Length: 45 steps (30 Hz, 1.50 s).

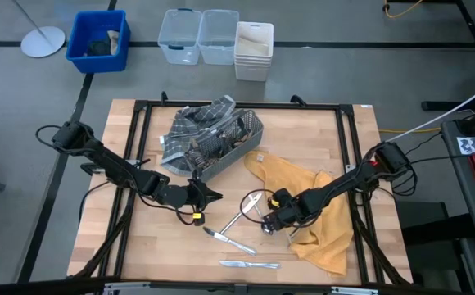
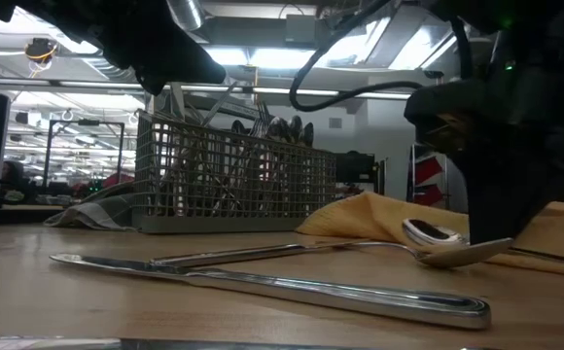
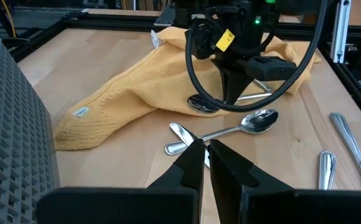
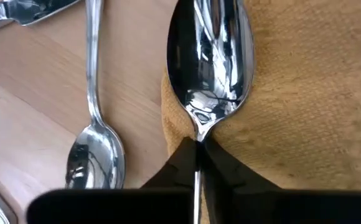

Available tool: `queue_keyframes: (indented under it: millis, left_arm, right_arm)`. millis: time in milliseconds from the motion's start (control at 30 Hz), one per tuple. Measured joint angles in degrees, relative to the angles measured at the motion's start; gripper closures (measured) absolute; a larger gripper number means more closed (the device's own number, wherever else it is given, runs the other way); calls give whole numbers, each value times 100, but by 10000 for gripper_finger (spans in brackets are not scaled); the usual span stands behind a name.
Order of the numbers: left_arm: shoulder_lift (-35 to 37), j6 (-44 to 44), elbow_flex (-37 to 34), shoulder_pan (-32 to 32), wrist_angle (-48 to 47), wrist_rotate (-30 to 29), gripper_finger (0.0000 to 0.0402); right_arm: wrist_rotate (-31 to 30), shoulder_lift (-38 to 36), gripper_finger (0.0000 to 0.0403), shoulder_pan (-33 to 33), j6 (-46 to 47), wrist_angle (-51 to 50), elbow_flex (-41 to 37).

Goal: Sort silverware
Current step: Put the silver spoon into the gray silverware basket

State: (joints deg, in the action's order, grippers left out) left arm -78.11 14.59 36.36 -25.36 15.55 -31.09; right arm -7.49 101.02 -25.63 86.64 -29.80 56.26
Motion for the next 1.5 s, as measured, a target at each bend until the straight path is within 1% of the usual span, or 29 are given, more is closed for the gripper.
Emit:
queue_keyframes:
  millis: [133, 300, 467, 700, 867, 1000, 1133, 1300, 1400, 1500]
  left_arm:
    - [0, 0, 0, 0, 2, 0, 386]
    - [0, 0, 0, 2, 4, 0, 386]
    - [0, 0, 1, 2, 4, 0, 386]
    - [0, 8, 2, 1, 7, 0, 386]
    - [0, 56, 2, 33, 7, 0, 386]
    - [-50, 56, 2, 43, 108, 0, 386]
    - [-526, -51, 2, 180, 916, -2, 386]
    - [-1410, -262, 2, 454, 2495, -1, 386]
    - [-1910, -226, 5, 568, 3297, 0, 386]
    - [-2376, 27, 7, 619, 3919, -2, 386]
  right_arm:
    - [4, -23, 376, 2, -195, -55, 161]
    - [-5, -43, 385, 2, -473, -58, 380]
    - [-244, -43, 384, 2, -834, -51, 609]
    - [-840, -47, 385, 2, -1804, -27, 847]
    - [-840, -51, 384, 1, -2510, -29, 858]
    - [-786, -56, 384, -87, -2866, -29, 858]
    - [-711, -58, 384, -194, -3061, -28, 858]
    - [-702, -58, 384, -361, -3318, -20, 858]
    - [-704, -60, 384, -448, -3423, -13, 858]
    - [-743, -62, 384, -492, -3465, -9, 858]
